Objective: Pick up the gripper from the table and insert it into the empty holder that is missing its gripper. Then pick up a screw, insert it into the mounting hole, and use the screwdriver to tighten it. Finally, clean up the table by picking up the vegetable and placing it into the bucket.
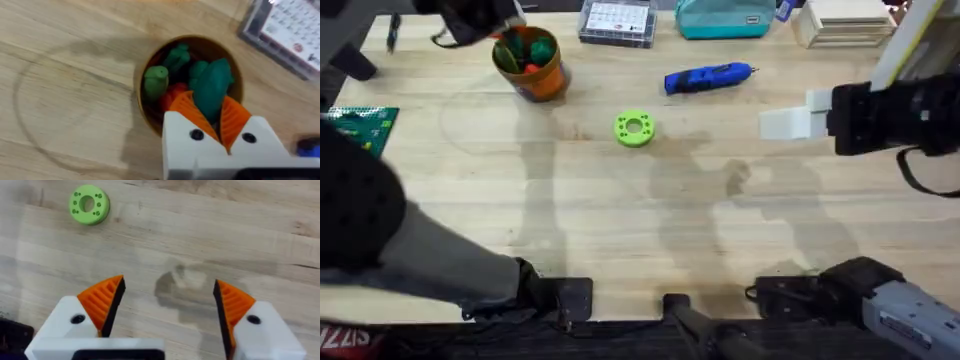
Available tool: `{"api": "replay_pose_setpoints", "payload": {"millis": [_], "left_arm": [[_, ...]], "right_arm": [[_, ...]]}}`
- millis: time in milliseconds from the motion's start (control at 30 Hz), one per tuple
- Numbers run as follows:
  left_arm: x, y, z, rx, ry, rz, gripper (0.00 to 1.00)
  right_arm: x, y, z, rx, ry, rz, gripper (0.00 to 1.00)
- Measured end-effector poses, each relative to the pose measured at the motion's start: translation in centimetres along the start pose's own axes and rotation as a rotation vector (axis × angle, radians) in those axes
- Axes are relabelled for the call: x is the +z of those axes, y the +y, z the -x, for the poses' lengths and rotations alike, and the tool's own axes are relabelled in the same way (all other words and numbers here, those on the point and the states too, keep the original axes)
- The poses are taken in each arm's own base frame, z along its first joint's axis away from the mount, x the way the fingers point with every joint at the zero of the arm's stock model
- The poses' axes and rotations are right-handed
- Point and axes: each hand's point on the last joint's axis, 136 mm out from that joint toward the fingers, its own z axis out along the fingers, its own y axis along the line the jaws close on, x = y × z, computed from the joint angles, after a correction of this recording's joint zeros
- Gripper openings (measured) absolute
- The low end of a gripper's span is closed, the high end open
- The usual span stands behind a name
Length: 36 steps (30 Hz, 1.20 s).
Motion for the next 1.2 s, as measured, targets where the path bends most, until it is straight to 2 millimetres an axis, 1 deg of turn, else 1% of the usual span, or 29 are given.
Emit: {"api": "replay_pose_setpoints", "payload": {"millis": [33, 67, 133, 200, 367, 467, 567, 700, 833, 867, 900, 933, 967, 1033, 1100, 1200], "left_arm": [[0.9, 0.2, -0.3, -0.001, 0.016, 0.007, 0.031], [3.7, 1.0, -1.4, 0.003, 0.065, 0.035, 0.21], [3.8, 1.0, -1.1, 0.006, 0.053, 0.035, 0.346], [3.6, 0.9, -0.9, 0.006, 0.045, 0.033, 0.439], [3.1, 1.1, -1.6, 0.006, 0.084, 0.045, 0.524], [2.1, 1.1, -1.9, 0.005, 0.124, 0.057, 0.546], [0.4, 1.0, -1.9, 0.002, 0.165, 0.07, 0.554], [-2.7, 0.9, -2.4, 0.001, 0.227, 0.089, 0.607], [-6.9, 0.6, -2.5, 0.024, 0.228, 0.087, 0.673], [-8.2, 0.5, -2.5, 0.033, 0.219, 0.084, 0.71], [-9.4, 0.5, -2.7, 0.041, 0.212, 0.081, 0.723], [-10.7, 0.5, -2.9, 0.048, 0.207, 0.081, 0.806], [-11.9, 0.5, -3.3, 0.056, 0.204, 0.082, 0.844], [-14.3, 0.8, -3.9, 0.062, 0.192, 0.089, 0.858], [-16.2, 0.9, -4.4, 0.07, 0.17, 0.097, 0.858], [-18.6, 1.1, -4.8, 0.085, 0.123, 0.107, 0.858]], "right_arm": [[0.0, 0.0, 0.0, 0.0, 0.0, 0.0, 0.993], [0.0, 0.0, 0.0, 0.0, 0.0, 0.0, 0.994], [0.0, 0.0, 0.0, 0.0, 0.0, 0.0, 0.993], [0.0, 0.0, 0.0, 0.0, 0.0, 0.0, 0.994], [0.0, 0.0, 0.0, 0.0, 0.0, 0.0, 0.993], [0.0, 0.0, 0.0, 0.0, 0.0, 0.0, 0.994], [0.0, 0.0, 0.0, 0.0, 0.0, 0.0, 0.994], [0.0, 0.0, 0.0, 0.0, 0.0, 0.0, 0.993], [0.0, 0.0, 0.0, 0.0, 0.0, 0.0, 0.993], [0.0, 0.0, 0.0, 0.0, 0.0, 0.0, 0.993], [0.0, 0.0, 0.0, 0.0, 0.0, 0.0, 0.993], [0.0, 0.0, 0.0, 0.0, 0.0, 0.0, 0.991], [0.0, 0.0, 0.0, 0.0, 0.0, 0.0, 0.992], [0.0, 0.0, 0.0, 0.0, -0.001, 0.0, 0.993], [0.0, 0.0, 0.1, 0.0, -0.003, 0.001, 0.994], [0.0, 0.0, 0.2, 0.0, -0.007, 0.001, 0.994]]}}
